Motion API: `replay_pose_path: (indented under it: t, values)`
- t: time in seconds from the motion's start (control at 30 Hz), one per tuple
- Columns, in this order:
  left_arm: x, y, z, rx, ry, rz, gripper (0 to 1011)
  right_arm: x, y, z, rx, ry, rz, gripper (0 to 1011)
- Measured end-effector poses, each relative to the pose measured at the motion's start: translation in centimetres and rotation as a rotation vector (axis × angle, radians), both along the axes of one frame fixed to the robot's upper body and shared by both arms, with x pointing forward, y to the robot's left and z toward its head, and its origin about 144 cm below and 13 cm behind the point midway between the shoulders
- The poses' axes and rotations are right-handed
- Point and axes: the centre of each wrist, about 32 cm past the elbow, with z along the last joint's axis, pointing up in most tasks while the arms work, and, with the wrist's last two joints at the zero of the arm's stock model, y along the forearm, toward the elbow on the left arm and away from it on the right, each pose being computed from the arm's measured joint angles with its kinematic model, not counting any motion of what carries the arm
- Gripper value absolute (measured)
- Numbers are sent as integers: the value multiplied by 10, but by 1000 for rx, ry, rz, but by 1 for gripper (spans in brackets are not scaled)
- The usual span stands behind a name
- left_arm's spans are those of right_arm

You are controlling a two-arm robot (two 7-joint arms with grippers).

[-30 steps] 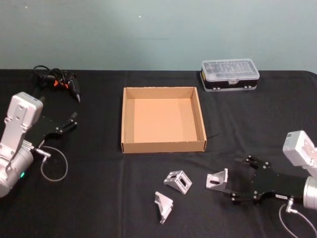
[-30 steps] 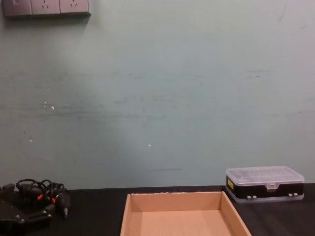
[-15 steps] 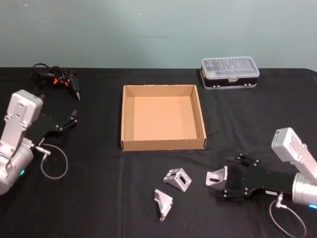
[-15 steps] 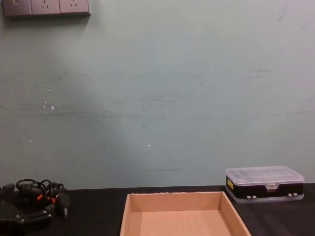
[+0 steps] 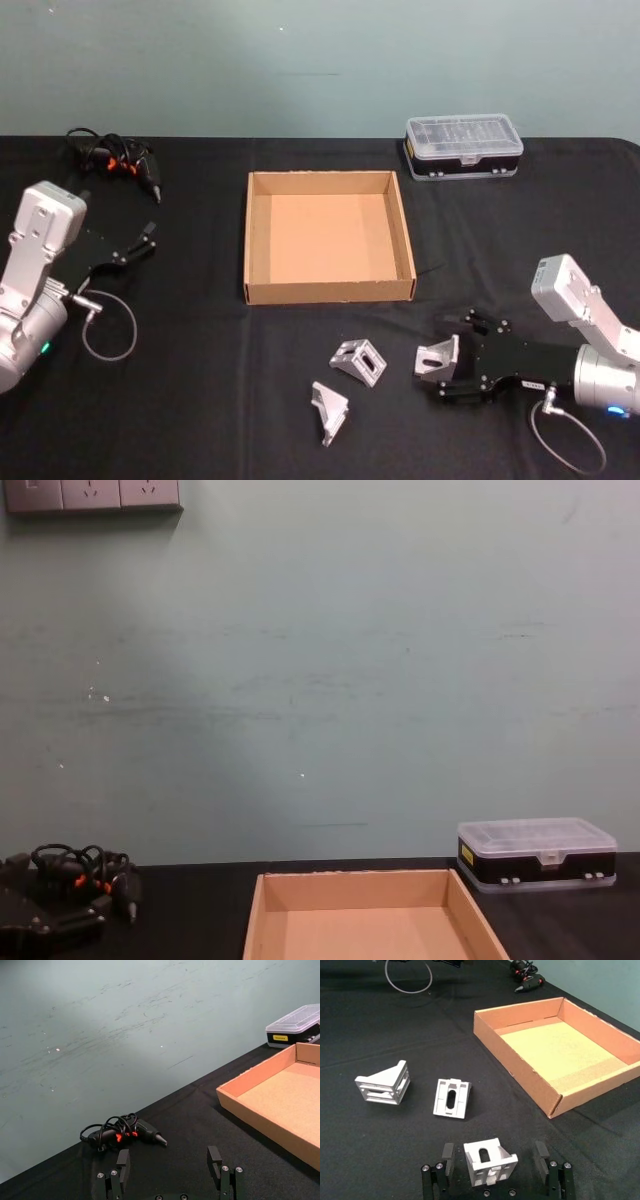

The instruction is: Use one hand to pick up the angle iron from the table and place it into the box.

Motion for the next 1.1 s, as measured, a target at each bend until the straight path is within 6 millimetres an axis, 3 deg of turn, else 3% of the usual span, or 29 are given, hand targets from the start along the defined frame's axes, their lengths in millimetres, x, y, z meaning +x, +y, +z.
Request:
replay_pose_path:
  t: [0.33, 0.77, 0.97, 1.1]
  values:
    - [0, 0, 0, 0, 0, 0, 1011, -1, 0, 0, 0, -1, 1, 1003]
    - [0, 0, 0, 0, 0, 0, 1011, -1, -1, 1, 0, -3, 1, 682]
    - [0, 0, 0, 0, 0, 0, 1011, -1, -1, 1, 1, -4, 1, 481]
    - [0, 0, 0, 0, 0, 0, 1011, -1, -1, 1, 0, -4, 1, 451]
